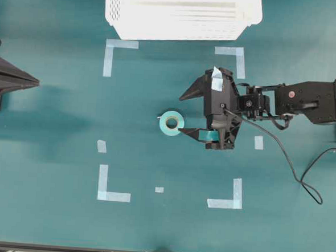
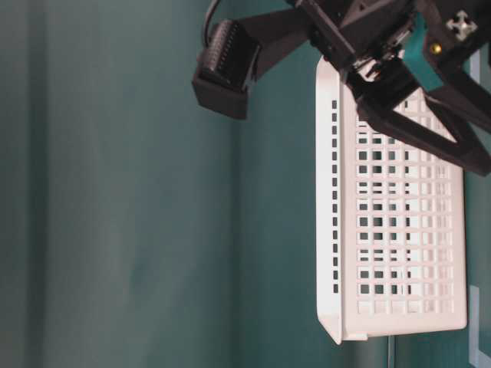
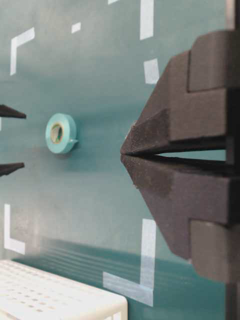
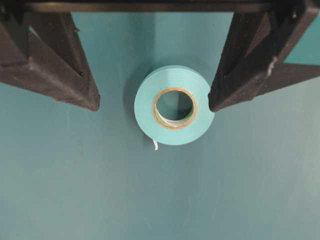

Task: Put the tape in the middle into the white basket.
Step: 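Position the open right gripper above the tape roll, then lower the right gripper around the tape roll and close on it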

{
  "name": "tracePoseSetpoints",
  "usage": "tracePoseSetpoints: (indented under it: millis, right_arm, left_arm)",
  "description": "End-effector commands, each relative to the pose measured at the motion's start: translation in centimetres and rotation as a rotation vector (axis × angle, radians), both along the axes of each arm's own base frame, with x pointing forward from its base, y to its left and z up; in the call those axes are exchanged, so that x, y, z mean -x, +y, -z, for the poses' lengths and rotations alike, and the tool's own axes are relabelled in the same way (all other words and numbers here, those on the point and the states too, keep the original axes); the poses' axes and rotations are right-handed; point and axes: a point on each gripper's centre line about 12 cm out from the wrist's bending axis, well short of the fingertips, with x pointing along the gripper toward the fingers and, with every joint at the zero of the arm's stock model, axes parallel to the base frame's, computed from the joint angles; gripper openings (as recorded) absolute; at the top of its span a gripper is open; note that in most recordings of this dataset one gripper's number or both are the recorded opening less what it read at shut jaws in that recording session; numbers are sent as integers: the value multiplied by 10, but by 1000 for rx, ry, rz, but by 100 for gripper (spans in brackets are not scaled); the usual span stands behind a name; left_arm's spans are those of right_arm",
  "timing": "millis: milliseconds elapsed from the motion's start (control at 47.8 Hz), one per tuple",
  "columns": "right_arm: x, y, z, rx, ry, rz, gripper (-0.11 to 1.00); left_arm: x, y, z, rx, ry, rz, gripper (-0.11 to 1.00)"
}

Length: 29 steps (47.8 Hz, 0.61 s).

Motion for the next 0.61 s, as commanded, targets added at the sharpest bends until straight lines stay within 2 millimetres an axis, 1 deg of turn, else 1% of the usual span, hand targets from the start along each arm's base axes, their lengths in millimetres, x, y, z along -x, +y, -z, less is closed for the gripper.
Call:
tracePoseSetpoints:
  millis: [0, 356, 586]
  right_arm:
    - [-7, 2, -9, -11, -32, 2, 100]
    - [-12, 4, -2, -27, -17, 7, 100]
    - [-16, 5, 6, -37, 1, 14, 100]
  left_arm:
    - [-1, 1, -6, 3, -14, -5, -11]
    - [-1, 1, -6, 1, -15, -7, -11]
    - [-1, 1, -6, 1, -15, -7, -11]
